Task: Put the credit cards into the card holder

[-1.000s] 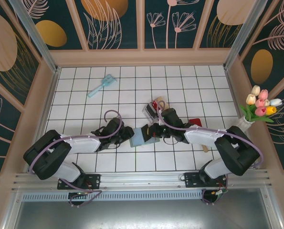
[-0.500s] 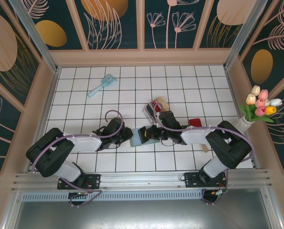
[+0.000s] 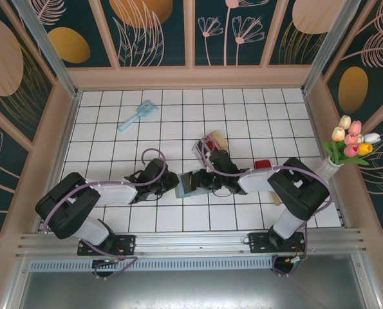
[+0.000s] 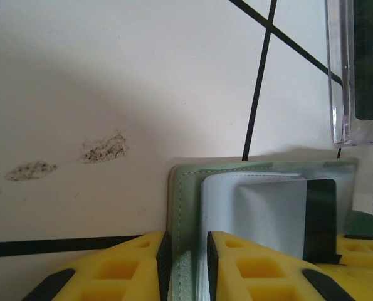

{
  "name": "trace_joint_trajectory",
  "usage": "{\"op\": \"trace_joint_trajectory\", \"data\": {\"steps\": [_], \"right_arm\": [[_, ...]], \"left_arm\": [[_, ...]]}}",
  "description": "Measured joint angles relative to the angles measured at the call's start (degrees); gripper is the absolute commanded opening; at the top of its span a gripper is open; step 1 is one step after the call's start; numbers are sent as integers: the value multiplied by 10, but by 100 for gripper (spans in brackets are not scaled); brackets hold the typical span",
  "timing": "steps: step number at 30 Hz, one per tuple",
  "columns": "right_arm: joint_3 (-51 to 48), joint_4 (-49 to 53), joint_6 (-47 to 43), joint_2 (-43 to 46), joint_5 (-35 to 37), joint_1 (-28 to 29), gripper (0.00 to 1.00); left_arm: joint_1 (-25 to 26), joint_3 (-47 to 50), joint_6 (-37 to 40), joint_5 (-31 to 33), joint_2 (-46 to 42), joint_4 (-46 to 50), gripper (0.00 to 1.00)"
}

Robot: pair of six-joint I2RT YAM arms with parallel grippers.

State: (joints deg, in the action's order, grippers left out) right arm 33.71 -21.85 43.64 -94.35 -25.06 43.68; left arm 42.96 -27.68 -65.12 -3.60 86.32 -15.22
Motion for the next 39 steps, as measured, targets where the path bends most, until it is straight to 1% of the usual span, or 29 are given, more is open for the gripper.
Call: {"op": "trace_joint_trajectory", "data": {"steps": [2, 6, 7, 9, 10, 24, 34, 37, 39], "right_arm": [[9, 29, -9, 7, 12, 3, 32], [26, 88, -34, 35, 40, 3, 33], [30, 97, -40, 37, 43, 2, 33], [36, 110, -48, 39, 46, 2, 26], [37, 115, -52, 39, 46, 2, 25], [52, 129, -58, 12, 39, 3, 24], [80, 118, -56, -23, -7, 8, 23], [86, 120, -58, -23, -6, 10, 23], [92, 135, -62, -16, 7, 10, 25]], "left_arm": [[0, 0, 0, 0, 0, 0, 26], [0, 0, 0, 0, 0, 0, 26], [0, 0, 0, 0, 0, 0, 26], [0, 0, 0, 0, 0, 0, 26], [0, 0, 0, 0, 0, 0, 26], [0, 0, 0, -4, 3, -9, 26], [1, 0, 0, -5, 5, -14, 26], [1, 0, 0, -4, 5, -14, 27], [1, 0, 0, -4, 4, -13, 28]]}}
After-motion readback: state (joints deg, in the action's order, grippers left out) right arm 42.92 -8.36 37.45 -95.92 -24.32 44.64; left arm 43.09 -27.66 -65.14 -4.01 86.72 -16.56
